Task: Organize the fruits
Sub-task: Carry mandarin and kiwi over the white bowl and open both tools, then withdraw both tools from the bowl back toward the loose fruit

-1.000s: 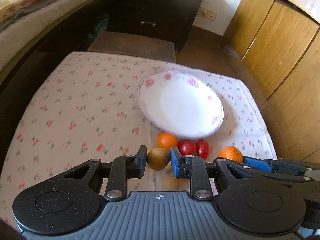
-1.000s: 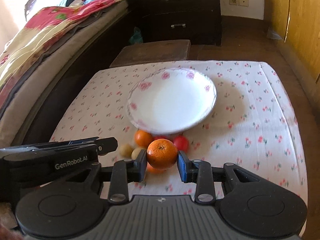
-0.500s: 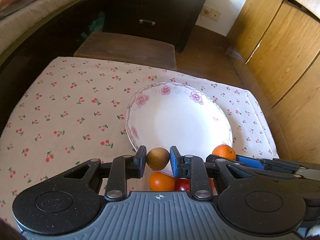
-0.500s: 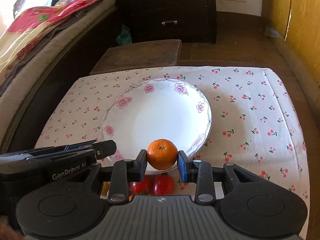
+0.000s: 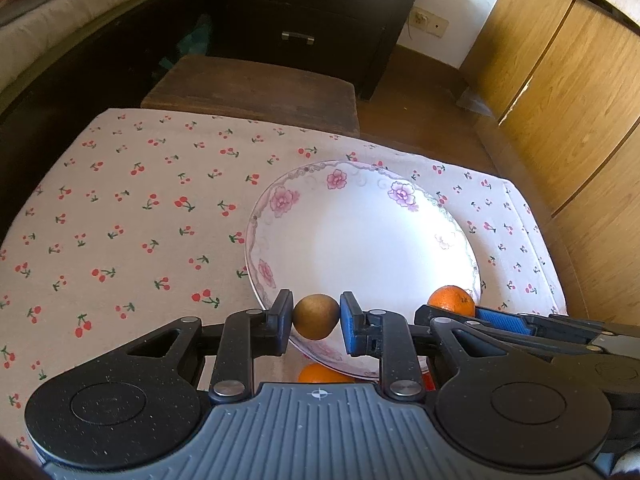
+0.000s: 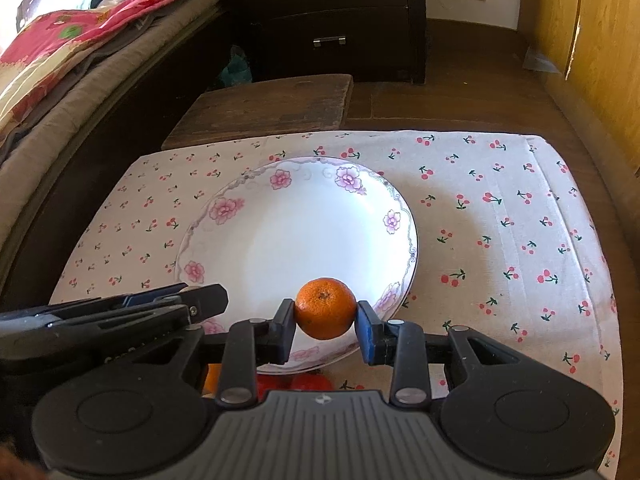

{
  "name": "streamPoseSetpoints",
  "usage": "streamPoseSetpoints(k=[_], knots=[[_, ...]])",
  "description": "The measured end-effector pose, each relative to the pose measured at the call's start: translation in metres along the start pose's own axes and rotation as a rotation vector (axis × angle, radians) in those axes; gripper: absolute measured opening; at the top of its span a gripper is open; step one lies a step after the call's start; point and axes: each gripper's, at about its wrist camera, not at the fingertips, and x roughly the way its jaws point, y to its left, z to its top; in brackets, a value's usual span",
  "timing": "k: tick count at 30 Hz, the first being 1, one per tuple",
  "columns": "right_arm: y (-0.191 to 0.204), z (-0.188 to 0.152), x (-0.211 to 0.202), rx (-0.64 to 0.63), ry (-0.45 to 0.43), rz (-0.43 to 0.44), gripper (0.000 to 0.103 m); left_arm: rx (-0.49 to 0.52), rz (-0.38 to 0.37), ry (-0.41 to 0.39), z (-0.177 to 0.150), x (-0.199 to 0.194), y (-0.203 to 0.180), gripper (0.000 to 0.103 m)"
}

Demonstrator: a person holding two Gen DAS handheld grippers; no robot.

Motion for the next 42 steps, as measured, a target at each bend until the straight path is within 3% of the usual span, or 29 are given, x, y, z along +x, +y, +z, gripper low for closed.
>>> streamPoseSetpoints(k=[29, 42], knots=[[0.003, 0.0, -0.009, 0.012, -0.032, -0.034, 0.035, -0.008, 0.011, -0.016, 0.001, -0.008, 0.001, 0.045], [0.007, -0.005, -0.017, 0.008, -0.04, -0.045, 0.035, 0.004, 0.019, -0.024, -0.004, -0.018, -0.001, 0.046]])
